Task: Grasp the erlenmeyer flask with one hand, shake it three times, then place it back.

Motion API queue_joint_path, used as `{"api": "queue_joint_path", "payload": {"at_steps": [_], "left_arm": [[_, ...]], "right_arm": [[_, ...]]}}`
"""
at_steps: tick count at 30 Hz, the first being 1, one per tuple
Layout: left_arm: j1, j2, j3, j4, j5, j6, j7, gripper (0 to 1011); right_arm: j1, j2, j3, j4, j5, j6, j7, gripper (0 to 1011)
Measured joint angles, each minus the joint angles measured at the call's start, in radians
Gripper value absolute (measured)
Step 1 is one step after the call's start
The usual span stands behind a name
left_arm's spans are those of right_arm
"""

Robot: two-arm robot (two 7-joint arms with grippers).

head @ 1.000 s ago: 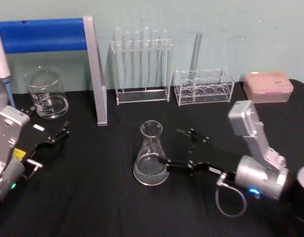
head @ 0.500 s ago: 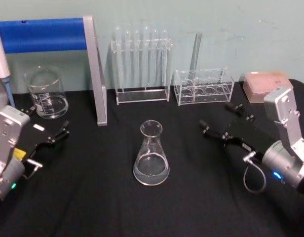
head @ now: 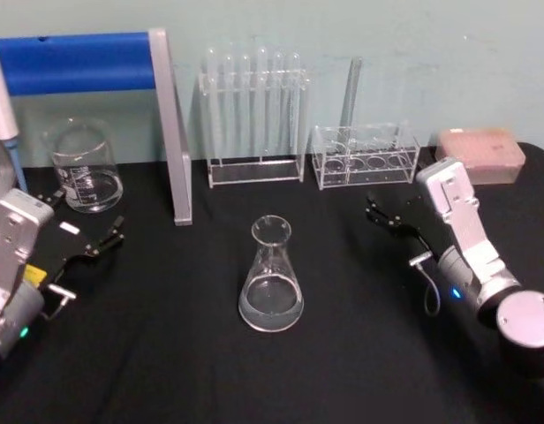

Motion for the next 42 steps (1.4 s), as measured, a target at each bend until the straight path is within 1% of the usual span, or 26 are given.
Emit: {"api": "queue_joint_path", "payload": {"at_steps": [42], "left_arm": [[0.0, 0.0, 0.0, 0.0, 0.0, 0.0, 0.0, 1001]], "right_arm": [[-0.004, 0.005, 0.002, -0.012, 0.013, 0.0, 0.008, 1000]]}}
